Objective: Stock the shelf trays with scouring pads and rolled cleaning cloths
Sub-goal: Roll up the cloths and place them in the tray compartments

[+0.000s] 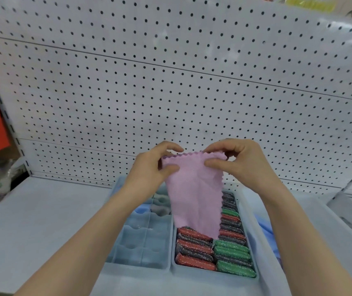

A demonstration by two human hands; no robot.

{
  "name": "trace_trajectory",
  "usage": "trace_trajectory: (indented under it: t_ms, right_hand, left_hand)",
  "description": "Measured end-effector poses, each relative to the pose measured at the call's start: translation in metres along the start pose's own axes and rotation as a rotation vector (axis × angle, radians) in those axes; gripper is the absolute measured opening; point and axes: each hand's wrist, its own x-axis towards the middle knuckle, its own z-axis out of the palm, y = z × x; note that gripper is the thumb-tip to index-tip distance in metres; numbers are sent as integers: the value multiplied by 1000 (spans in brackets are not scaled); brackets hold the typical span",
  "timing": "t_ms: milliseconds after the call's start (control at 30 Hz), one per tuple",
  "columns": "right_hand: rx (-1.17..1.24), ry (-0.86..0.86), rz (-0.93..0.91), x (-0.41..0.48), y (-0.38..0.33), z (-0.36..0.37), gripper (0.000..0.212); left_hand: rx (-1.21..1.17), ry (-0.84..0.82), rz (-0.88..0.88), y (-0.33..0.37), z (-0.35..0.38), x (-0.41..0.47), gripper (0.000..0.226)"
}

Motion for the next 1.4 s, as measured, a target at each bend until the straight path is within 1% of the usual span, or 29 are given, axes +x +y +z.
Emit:
trace_trajectory:
  t_ms: [100,133,200,233,333,500,600,700,833,967,1033,1100,1167,1233,1300,1333,1400]
  right_hand:
    - [3,-10,40,-1,1,-4,36]
    - [-3,-16,56,-1,1,-5,33]
    - [7,-25,92,-1,0,-6,16]
    - [15,-24,108,-1,0,-6,12]
    - [-1,-1,125,-3,-1,-7,16]
    - [24,-8,128,-4,-4,-7,25]
    - [51,-10,149,-5,-4,-7,28]
    - [61,-22,166,-6,-3,-9,29]
    - [206,-92,146,-6,-1,-8,21]
    - [372,-111,131,-12,-8,-17,16]
    - [386,-92,142,-13,-10,-22,22]
    - [361,-84,138,-13,-11,-25,20]
    - [343,-163,102,-15,-12,-28,14]
    - [304,-331,58,-18,-18,-29,13]
    - [278,-431,9,-18,-27,-25,10]
    - [259,-428,-23,-17,-31,-21,9]
    - [199,-349,-68,-12,-36,-11,10]
  left_hand:
    - [-91,21,-6,0,0,1,38]
    - [-112,26,-3,1,1,2,35]
    - [-140,15,1,3,2,1,32]
    - [-155,4,9,3,1,1,32]
    - [-230,-10,12,5,0,1,28]
    - [-301,83,-84,3,4,3,20]
    - [-322,114,-99,3,2,3,25]
    - [-300,80,-72,8,0,2,28]
    - [-285,17,-52,15,-3,2,27]
    - [-404,38,-83,18,-8,2,20]
    - [-442,28,-71,19,-10,2,19]
    - [-455,7,-66,19,-11,2,18]
    - [-453,-7,-60,20,-10,2,20]
    - [-429,-17,-19,23,-8,2,21]
    - [-418,-50,16,27,-5,3,22]
    - [-427,-77,21,29,-3,3,23]
    - [-448,-131,35,34,1,3,25]
